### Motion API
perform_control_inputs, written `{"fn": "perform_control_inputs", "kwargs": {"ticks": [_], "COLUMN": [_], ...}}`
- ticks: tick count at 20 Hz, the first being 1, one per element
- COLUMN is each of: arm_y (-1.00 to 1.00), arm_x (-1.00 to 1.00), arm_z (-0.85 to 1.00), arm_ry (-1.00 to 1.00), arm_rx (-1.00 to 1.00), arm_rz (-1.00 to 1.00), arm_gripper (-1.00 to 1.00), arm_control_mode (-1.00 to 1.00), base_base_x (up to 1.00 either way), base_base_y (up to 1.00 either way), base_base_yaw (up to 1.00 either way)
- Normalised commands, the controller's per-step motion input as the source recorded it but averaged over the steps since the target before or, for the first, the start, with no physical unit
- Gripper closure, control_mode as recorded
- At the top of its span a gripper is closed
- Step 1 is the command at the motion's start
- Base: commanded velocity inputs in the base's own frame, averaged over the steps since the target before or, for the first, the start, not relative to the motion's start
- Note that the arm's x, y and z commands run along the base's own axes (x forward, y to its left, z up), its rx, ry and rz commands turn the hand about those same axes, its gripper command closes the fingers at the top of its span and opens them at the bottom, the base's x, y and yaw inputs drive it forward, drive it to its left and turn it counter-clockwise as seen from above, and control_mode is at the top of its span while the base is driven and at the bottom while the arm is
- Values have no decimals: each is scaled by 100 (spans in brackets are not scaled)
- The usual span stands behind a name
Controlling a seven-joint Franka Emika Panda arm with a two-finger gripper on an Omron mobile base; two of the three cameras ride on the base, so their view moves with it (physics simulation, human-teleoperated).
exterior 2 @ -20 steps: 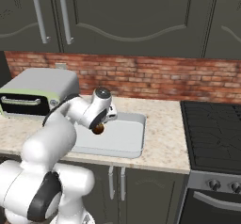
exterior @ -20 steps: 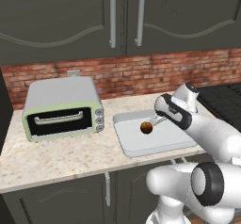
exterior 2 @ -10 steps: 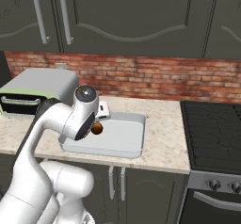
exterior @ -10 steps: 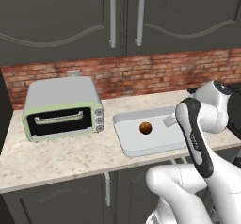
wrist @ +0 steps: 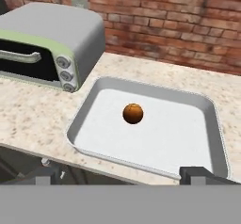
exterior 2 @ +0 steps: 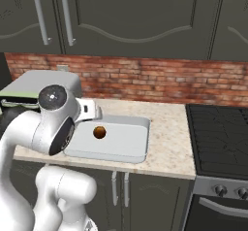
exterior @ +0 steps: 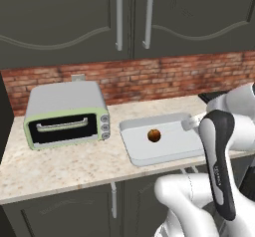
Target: Pick the orange and peach from the fridge and place them inside the tupperware on the counter.
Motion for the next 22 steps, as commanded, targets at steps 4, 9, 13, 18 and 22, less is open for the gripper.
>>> {"fn": "perform_control_inputs", "kwargs": {"ticks": [4, 9, 13, 18, 22], "arm_y": [-8, 0, 0, 0, 0], "arm_x": [-37, -6, 0, 0, 0], "arm_z": [69, 8, 0, 0, 0], "arm_ry": [8, 2, 0, 0, 0], "arm_rx": [0, 0, 0, 0, 0], "arm_rz": [0, 0, 0, 0, 0], "arm_gripper": [-100, -100, -100, -100, -100], "arm_control_mode": [-100, 100, 100, 100, 100], "base_base_x": [0, -60, -100, -98, -39], "base_base_y": [0, 0, 0, 24, 87], "base_base_yaw": [0, 0, 0, 3, 4]}}
